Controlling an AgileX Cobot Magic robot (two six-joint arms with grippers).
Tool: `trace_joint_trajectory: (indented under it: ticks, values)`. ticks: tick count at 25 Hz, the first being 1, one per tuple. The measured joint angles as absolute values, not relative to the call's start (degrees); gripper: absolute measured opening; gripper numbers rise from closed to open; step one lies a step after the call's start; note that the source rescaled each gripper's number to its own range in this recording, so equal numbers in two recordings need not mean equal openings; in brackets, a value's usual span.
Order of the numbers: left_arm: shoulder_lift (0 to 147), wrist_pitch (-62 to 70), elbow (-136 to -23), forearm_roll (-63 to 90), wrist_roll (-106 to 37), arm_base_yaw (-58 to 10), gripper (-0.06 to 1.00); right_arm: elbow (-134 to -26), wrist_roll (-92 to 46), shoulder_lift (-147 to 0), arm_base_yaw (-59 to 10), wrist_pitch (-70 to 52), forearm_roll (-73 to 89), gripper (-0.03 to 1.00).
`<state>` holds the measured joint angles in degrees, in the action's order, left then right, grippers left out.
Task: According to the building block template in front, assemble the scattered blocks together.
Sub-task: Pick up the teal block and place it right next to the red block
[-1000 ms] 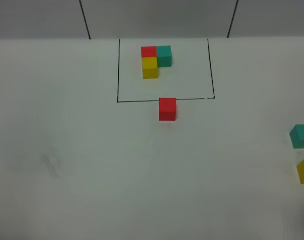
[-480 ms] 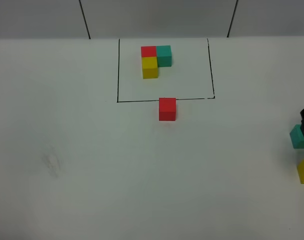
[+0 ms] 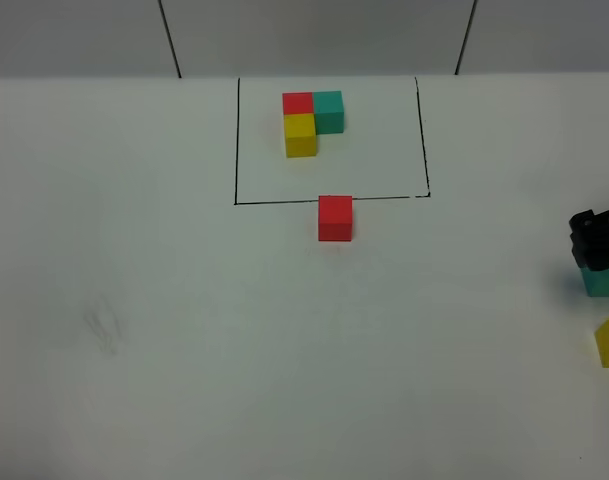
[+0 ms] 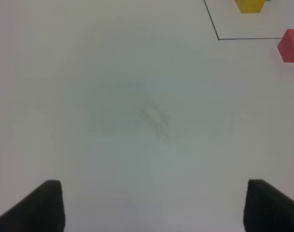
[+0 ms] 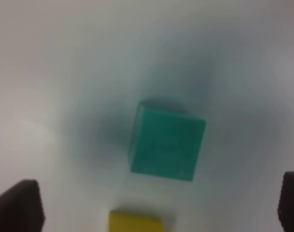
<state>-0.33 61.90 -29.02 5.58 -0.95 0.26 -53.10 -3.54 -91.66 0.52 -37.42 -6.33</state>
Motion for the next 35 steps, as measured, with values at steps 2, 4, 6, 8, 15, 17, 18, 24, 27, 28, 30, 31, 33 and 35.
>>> trace_joint_trajectory:
  ticks: [2, 4, 6, 8, 15, 17, 18, 24, 27, 28, 30, 31, 33, 35]
  values:
    - [-0.33, 61.90, -29.02, 5.58, -0.95, 0.26, 0.69, -53.10, -3.94, -93.43, 3.33, -36.72, -4.00, 0.99]
    - [-0.33, 61.90, -29.02, 5.58, -0.95, 0.26, 0.69, -53.10, -5.23, -94.82, 5.39, -36.26, -1.35, 0.97]
    - [-0.33, 61.90, -29.02, 5.58, -0.95, 0.26, 0.69, -53.10, -6.91, -95.41, 6.49, -35.92, 0.94, 0.94]
    - [-0.33, 61.90, -29.02, 5.58, -0.95, 0.26, 0.69, -53.10, -7.88, -95.53, 6.71, -35.63, 2.40, 0.92]
    - [-0.33, 61.90, -29.02, 5.58, -0.95, 0.26, 0.69, -53.10, -8.47, -96.16, 6.71, -35.52, 3.17, 0.88]
    - [-0.33, 61.90, -29.02, 5.58, -0.95, 0.26, 0.69, -53.10, -8.47, -97.07, 6.71, -35.40, 3.25, 0.87]
    - [-0.33, 61.90, -29.02, 5.58, -0.95, 0.26, 0.69, -53.10, -8.47, -97.78, 6.71, -35.31, 3.30, 0.87]
    - [-0.33, 61.90, -29.02, 5.58, -0.95, 0.26, 0.69, -53.10, -9.34, -101.66, 6.71, -33.48, 5.33, 0.86]
    - [-0.33, 61.90, -29.02, 5.58, -0.95, 0.26, 0.69, -53.10, -9.54, -102.96, 6.71, -32.43, 5.67, 0.85]
    - [-0.33, 61.90, -29.02, 5.58, -0.95, 0.26, 0.69, -53.10, -9.54, -103.34, 6.71, -32.24, 5.69, 0.83]
    - [-0.33, 61.90, -29.02, 5.58, -0.95, 0.26, 0.69, -53.10, -9.60, -104.09, 6.71, -32.09, 5.69, 0.79]
    - [-0.33, 61.90, -29.02, 5.58, -0.95, 0.26, 0.69, -53.10, -9.60, -104.29, 6.71, -32.01, 5.74, 0.75]
    - [-0.33, 61.90, -29.02, 5.58, -0.95, 0.26, 0.69, -53.10, -9.55, -104.42, 6.71, -31.73, 5.74, 0.63]
    - [-0.33, 61.90, -29.02, 5.58, -0.95, 0.26, 0.69, -53.10, -9.55, -104.42, 6.71, -31.18, 5.74, 0.39]
